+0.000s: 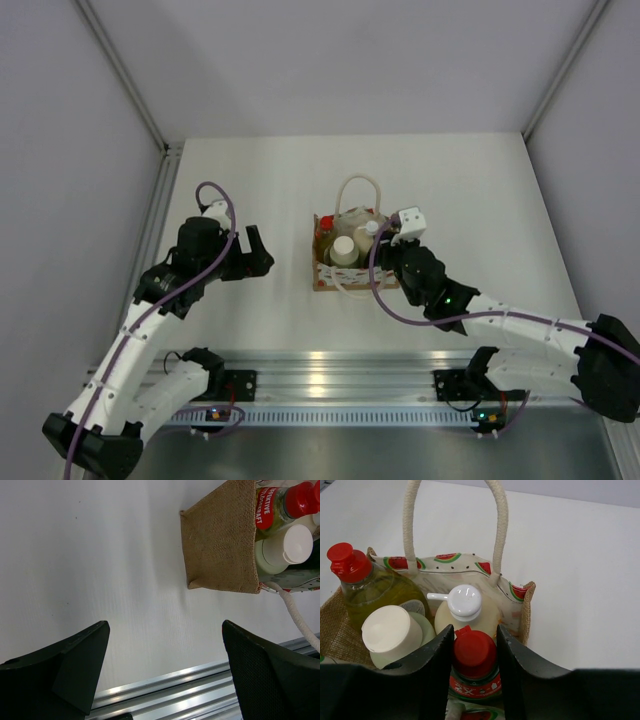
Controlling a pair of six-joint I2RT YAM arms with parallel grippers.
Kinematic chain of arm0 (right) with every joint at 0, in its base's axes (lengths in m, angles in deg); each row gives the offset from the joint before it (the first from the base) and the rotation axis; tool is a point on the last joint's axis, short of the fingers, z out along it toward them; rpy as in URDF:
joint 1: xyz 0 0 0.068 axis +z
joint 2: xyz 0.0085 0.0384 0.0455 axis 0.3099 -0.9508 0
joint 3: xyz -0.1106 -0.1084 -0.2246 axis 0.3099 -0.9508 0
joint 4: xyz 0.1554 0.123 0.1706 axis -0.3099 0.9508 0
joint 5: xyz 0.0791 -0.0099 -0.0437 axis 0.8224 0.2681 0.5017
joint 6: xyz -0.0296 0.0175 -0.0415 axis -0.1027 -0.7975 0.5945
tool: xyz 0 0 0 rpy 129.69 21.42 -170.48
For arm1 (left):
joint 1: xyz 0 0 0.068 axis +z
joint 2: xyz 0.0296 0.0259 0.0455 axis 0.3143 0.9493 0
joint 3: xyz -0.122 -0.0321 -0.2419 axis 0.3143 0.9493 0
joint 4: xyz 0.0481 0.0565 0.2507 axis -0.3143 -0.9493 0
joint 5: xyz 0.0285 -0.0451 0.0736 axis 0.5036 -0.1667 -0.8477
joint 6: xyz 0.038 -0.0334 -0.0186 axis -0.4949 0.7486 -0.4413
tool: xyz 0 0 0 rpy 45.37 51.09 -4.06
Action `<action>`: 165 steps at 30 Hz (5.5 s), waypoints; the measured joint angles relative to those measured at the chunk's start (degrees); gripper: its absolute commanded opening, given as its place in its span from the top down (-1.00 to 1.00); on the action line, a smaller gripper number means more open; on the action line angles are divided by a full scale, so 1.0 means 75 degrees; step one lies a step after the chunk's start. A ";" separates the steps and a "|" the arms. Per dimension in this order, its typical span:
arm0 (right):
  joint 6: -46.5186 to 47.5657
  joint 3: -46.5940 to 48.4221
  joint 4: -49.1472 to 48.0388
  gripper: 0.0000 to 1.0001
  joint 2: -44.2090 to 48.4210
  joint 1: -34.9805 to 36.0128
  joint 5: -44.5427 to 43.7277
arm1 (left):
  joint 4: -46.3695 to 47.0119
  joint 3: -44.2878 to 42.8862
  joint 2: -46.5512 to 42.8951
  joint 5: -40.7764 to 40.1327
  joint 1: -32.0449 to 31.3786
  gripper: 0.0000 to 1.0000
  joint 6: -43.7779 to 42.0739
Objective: Take the personal care products out of the canvas bag
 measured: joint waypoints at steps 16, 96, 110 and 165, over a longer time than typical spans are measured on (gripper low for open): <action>0.0315 0.0055 -0.0044 1.00 -0.0044 0.0000 0.0015 | 0.0000 0.0000 0.0000 0.0076 0.0000 -0.97 -0.0012; 0.1711 0.2646 0.1443 1.00 0.0472 -0.0009 0.0163 | 0.0003 0.0015 -0.0117 0.0076 0.0000 -0.97 -0.0012; 0.2183 0.3395 0.1743 1.00 0.0562 -0.0207 -0.0216 | 0.0000 0.0015 -0.0117 0.0073 0.0000 -0.97 -0.0012; 0.0644 -0.0079 -0.1367 -0.54 0.0137 -0.3768 0.0831 | 0.0000 0.0017 0.0050 0.0073 0.0000 -0.97 -0.0012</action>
